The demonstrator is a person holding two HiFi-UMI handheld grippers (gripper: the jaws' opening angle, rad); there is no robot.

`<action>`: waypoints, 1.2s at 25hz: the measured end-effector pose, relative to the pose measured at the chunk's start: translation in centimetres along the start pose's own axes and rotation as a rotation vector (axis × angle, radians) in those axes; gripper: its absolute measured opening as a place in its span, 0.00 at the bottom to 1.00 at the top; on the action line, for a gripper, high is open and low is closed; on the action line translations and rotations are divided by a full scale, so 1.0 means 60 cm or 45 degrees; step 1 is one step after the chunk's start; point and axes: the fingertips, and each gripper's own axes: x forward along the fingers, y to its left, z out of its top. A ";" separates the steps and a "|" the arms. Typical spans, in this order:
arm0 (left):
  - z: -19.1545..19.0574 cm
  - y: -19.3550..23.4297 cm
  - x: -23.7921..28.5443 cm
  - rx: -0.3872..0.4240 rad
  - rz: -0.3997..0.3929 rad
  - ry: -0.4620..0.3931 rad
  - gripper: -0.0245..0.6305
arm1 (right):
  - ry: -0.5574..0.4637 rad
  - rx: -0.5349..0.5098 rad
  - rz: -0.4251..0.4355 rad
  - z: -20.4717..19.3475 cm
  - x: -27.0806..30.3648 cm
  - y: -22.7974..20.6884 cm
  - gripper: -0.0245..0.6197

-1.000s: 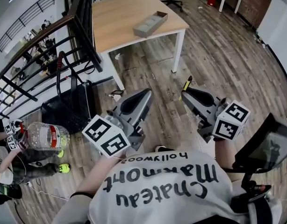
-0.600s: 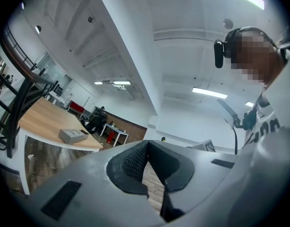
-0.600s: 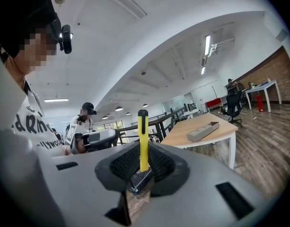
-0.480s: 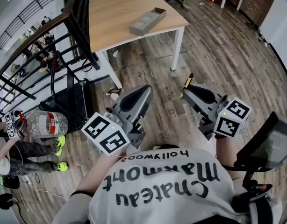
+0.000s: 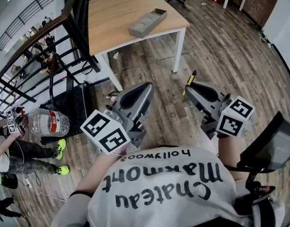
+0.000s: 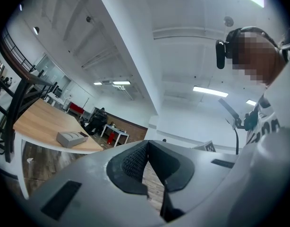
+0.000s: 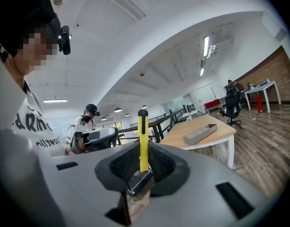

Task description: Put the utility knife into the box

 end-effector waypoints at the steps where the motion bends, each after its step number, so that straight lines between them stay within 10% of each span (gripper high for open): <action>1: 0.001 0.000 0.000 0.000 0.000 -0.002 0.05 | -0.003 0.000 0.002 0.001 0.000 -0.001 0.13; 30: 0.004 0.086 0.098 -0.049 -0.080 0.021 0.05 | -0.044 0.050 -0.116 0.025 0.030 -0.117 0.13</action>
